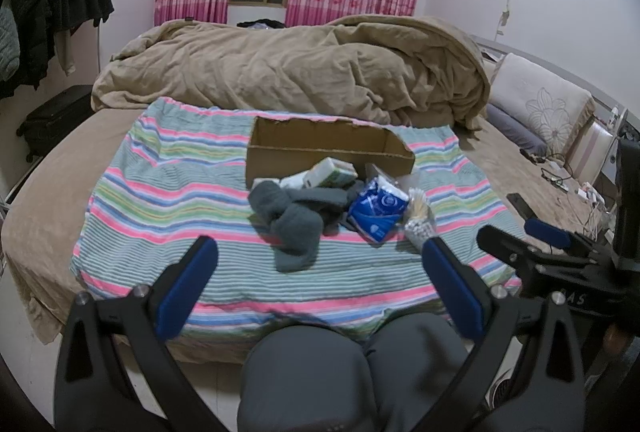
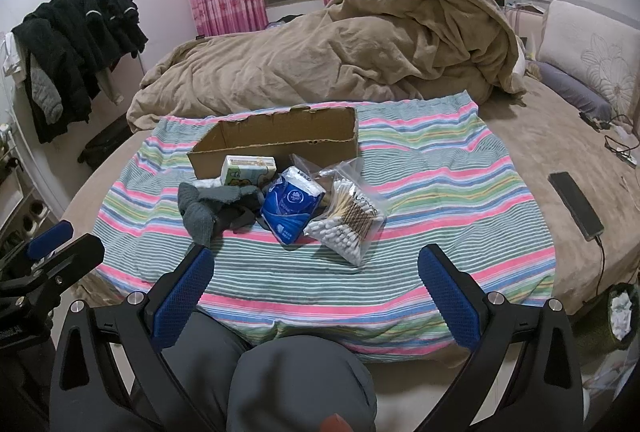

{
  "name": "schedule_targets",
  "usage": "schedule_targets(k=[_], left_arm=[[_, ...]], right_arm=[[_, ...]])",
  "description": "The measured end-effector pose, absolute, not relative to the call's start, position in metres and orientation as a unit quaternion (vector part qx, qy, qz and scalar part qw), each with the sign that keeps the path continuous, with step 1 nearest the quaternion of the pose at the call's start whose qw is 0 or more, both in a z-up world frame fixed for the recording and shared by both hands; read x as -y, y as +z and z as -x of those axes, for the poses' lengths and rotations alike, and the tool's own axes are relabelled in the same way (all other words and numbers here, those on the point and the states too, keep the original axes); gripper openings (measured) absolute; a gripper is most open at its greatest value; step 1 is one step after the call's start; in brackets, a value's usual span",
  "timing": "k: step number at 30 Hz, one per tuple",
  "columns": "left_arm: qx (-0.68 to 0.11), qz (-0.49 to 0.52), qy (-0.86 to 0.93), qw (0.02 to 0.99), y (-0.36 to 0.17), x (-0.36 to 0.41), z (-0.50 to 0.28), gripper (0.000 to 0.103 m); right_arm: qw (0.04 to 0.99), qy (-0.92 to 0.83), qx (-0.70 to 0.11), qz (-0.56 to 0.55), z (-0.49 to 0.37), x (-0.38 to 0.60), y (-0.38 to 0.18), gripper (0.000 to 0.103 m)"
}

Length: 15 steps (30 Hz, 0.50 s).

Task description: Organize objects

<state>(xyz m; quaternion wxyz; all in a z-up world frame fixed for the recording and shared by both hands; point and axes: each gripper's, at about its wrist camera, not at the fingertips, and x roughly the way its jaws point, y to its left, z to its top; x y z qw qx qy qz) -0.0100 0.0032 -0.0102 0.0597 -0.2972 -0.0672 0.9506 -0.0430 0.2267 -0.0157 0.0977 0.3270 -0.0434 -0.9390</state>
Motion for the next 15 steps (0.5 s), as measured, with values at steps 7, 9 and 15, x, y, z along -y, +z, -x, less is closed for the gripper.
schedule_targets(k=[7, 9, 15], left_arm=[[0.074, 0.293, 0.951, 0.061, -0.0064, -0.0006, 0.0082, 0.102], [0.076, 0.292, 0.951, 0.061, -0.0065, -0.0006, 0.0085, 0.102], [0.069, 0.292, 0.952, 0.063, -0.0058, -0.0005, 0.011, 0.102]], right_arm=[[0.097, -0.939, 0.041, -0.327, 0.0432, -0.2251, -0.016, 0.103], [0.098, -0.939, 0.04, -0.327, 0.0436, -0.2247, -0.0162, 0.103], [0.097, -0.939, 0.038, -0.328, 0.0441, -0.2236, -0.0165, 0.103]])
